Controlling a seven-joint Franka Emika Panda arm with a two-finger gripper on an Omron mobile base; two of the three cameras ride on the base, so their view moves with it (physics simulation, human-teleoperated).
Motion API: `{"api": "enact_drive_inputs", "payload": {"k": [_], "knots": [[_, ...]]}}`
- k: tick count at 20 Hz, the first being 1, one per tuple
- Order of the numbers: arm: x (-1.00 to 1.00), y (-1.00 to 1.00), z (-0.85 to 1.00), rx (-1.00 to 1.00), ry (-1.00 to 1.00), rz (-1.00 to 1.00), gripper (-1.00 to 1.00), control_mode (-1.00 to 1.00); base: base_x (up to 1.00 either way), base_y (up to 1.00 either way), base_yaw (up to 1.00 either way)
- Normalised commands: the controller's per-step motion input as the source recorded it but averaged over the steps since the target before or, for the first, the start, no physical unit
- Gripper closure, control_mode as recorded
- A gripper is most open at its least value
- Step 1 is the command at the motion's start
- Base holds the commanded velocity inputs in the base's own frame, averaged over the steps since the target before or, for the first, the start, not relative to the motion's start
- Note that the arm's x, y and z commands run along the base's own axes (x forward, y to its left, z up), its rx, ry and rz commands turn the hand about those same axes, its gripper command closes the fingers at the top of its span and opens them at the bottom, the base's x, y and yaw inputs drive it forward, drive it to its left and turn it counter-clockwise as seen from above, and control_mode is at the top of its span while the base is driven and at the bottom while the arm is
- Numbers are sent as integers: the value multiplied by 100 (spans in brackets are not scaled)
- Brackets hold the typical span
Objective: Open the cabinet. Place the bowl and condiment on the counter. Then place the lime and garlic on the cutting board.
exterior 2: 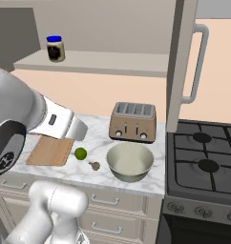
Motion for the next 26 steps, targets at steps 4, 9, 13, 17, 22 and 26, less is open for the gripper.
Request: {"api": "enact_drive_inputs", "payload": {"k": [4, 9, 13, 17, 22, 26], "knots": [[-14, 31, 27, -1, -2, 14, -100, -100, 0, 0, 0], [0, 21, 9, 6, -5, 12, -100, -100, 0, 0, 0], [0, 42, 67, -2, 0, 4, -100, -100, 0, 0, 0], [1, 47, 72, -9, 0, 0, -100, -100, 0, 0, 0], [41, 54, 19, -1, 0, 0, -100, -100, 0, 0, 0], [73, 44, -1, 0, 0, 2, -100, -100, 0, 0, 0]]}}
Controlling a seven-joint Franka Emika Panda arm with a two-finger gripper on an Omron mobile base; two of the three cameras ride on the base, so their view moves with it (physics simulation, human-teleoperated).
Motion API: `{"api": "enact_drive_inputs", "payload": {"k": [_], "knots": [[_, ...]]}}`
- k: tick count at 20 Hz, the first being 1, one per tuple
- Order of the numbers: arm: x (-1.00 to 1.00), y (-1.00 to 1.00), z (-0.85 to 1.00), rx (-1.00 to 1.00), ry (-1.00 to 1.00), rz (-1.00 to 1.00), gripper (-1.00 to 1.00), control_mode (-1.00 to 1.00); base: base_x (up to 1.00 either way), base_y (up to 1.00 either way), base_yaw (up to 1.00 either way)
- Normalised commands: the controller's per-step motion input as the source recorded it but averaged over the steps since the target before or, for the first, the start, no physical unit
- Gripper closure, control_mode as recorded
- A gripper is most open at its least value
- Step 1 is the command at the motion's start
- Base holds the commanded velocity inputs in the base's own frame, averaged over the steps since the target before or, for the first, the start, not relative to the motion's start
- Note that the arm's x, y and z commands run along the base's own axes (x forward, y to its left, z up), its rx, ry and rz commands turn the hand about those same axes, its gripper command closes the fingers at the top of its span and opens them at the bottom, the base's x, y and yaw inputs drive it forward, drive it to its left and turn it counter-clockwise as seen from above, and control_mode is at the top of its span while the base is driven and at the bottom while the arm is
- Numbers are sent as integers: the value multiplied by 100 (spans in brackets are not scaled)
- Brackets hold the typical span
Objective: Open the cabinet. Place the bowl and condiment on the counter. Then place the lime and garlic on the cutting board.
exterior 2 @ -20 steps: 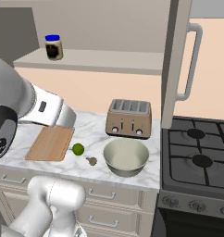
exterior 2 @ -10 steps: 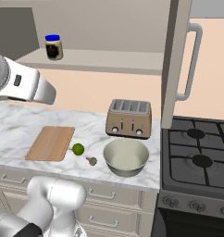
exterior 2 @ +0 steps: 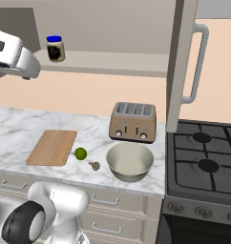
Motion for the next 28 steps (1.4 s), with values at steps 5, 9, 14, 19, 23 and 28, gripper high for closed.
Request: {"api": "enact_drive_inputs", "payload": {"k": [5, 9, 14, 19, 23, 28], "knots": [[83, 46, -1, 0, 0, 4, -100, -100, 0, 0, 0], [99, 38, -42, 0, -4, 6, -100, -100, 0, 0, 0], [100, 24, -36, 0, -18, 6, -100, -100, 0, 0, 0], [53, 15, 20, 1, -17, 4, -100, -100, 0, 0, 0], [5, 14, 46, 0, -5, 1, -100, -100, 0, 0, 0], [0, 2, 43, 0, 0, 0, -100, -100, 0, 0, 0]]}}
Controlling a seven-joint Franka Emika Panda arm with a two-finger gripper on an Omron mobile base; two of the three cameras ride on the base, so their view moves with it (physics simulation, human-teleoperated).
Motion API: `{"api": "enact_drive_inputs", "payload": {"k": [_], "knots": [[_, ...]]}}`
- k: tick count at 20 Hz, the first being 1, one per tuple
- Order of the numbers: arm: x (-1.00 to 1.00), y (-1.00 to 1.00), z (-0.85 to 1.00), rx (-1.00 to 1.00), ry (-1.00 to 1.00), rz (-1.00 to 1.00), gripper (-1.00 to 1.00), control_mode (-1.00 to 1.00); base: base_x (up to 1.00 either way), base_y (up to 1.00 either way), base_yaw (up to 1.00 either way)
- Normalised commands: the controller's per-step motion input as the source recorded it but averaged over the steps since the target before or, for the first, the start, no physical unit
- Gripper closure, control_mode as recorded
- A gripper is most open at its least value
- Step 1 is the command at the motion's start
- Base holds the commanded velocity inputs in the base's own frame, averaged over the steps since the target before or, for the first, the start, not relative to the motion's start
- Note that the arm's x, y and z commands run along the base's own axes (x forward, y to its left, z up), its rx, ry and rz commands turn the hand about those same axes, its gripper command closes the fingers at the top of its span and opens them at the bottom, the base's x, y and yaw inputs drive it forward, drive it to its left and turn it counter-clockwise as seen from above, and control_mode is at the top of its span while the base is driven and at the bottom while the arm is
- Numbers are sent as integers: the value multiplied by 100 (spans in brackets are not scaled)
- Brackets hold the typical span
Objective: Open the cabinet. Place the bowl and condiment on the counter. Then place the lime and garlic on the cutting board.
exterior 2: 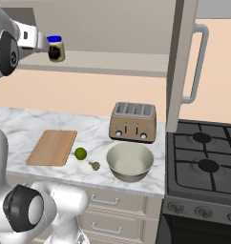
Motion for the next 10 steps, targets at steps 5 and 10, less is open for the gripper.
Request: {"api": "enact_drive_inputs", "payload": {"k": [5, 10], "knots": [[14, 0, -6, 0, -3, 0, -100, -100, 0, 0, 0], [52, 0, -5, 0, -13, 0, -100, -100, 0, 0, 0]]}}
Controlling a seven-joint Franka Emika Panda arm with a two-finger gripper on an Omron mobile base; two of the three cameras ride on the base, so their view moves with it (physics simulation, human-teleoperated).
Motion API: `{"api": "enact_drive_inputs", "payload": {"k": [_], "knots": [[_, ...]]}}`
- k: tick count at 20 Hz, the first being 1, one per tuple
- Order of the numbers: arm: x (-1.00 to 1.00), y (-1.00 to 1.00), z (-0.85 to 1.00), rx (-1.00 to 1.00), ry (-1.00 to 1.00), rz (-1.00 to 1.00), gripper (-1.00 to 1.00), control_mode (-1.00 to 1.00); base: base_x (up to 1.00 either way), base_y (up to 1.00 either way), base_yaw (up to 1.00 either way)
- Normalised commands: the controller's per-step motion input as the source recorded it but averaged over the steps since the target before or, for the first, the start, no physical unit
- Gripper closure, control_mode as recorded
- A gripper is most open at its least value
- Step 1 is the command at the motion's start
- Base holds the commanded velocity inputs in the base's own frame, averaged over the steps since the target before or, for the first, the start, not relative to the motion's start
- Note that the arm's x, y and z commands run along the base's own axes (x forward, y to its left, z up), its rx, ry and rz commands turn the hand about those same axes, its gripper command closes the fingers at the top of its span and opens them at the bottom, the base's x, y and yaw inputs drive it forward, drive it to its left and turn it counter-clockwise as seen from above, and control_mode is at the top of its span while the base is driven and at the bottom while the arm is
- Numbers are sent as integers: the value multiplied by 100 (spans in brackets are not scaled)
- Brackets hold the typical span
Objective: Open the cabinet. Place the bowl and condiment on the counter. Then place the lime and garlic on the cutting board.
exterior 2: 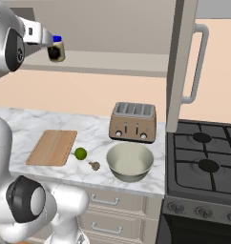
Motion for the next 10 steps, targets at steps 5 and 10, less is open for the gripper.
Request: {"api": "enact_drive_inputs", "payload": {"k": [5, 10], "knots": [[29, 0, 0, 0, -10, 0, -100, -100, 0, 0, 0], [4, 0, 4, 0, 2, 0, -100, -100, 0, 0, 0]]}}
